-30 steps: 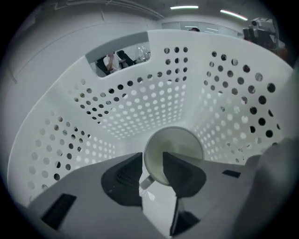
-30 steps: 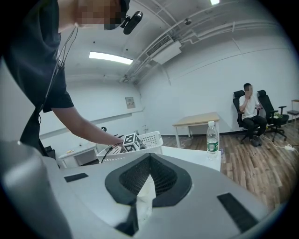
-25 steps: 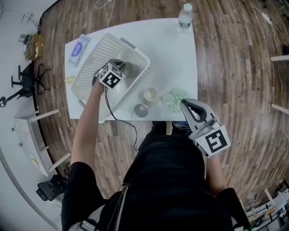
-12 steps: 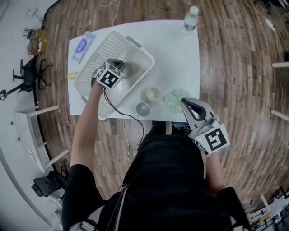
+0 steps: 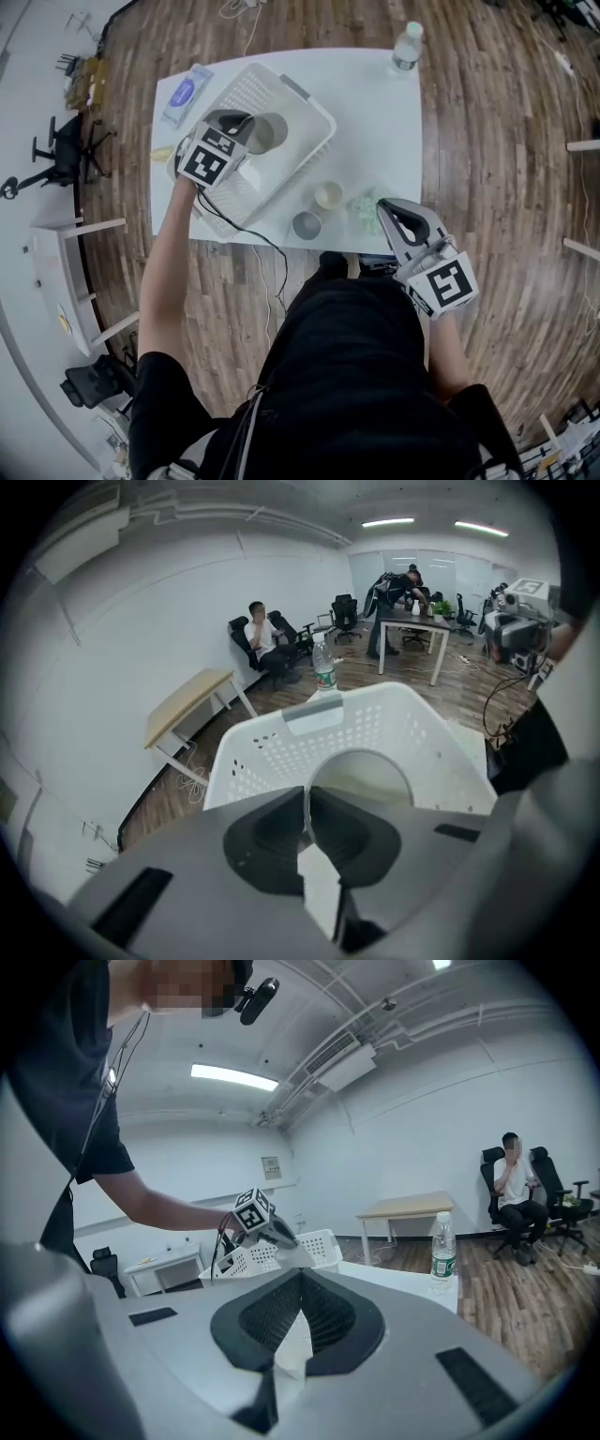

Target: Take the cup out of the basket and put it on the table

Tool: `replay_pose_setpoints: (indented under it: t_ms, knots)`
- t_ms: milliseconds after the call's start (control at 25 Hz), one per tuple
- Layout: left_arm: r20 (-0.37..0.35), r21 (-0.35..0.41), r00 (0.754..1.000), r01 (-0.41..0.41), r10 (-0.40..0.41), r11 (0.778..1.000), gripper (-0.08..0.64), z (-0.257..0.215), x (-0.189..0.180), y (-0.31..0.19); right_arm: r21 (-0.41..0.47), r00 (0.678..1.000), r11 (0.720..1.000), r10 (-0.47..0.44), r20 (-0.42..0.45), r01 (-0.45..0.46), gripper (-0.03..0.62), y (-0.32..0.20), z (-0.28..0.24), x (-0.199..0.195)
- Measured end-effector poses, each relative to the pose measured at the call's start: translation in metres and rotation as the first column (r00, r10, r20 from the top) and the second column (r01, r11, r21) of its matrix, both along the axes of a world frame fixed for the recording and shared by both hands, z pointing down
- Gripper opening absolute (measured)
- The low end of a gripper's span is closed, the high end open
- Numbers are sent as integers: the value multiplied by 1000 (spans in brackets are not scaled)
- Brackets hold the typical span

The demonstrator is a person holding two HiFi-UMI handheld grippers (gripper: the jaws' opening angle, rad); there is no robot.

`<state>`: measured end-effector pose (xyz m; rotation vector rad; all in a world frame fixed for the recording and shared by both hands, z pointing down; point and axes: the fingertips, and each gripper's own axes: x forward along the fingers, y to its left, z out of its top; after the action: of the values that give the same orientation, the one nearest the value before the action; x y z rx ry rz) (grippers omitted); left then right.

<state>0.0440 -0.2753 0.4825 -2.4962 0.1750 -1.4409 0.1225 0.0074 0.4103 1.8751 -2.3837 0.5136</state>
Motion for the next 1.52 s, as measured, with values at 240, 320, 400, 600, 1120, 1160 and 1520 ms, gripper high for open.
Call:
replay_pose_setpoints:
  t_ms: [240,320,400,600,1120,1160,1520]
  knots:
    - [-20,53,995,-92,93,994,26,-64,24,16,31,999,999,33,-13,-33,23,1,-8,-4]
    - [-37,50,993,-110,112,993,26,-82,33,27,37,999,998,48,-16,-48,25,6,-10,-3]
    - [-57,50,989,-137,140,989,26,-98,43,38,42,997,997,69,-18,-68,24,12,-12,-2]
    - [-101,75,969,-220,227,973,26,-130,73,66,62,989,988,146,-31,-144,24,31,-19,10]
    - [-65,30,906,-417,418,909,26,-109,161,141,49,926,925,378,-21,-377,23,103,-14,60]
    - [-58,22,902,-427,427,904,26,-105,166,146,47,920,920,391,-19,-390,23,108,-13,63]
    - [66,-89,872,-479,485,873,26,-29,191,181,16,899,899,437,-21,-437,25,134,-4,85]
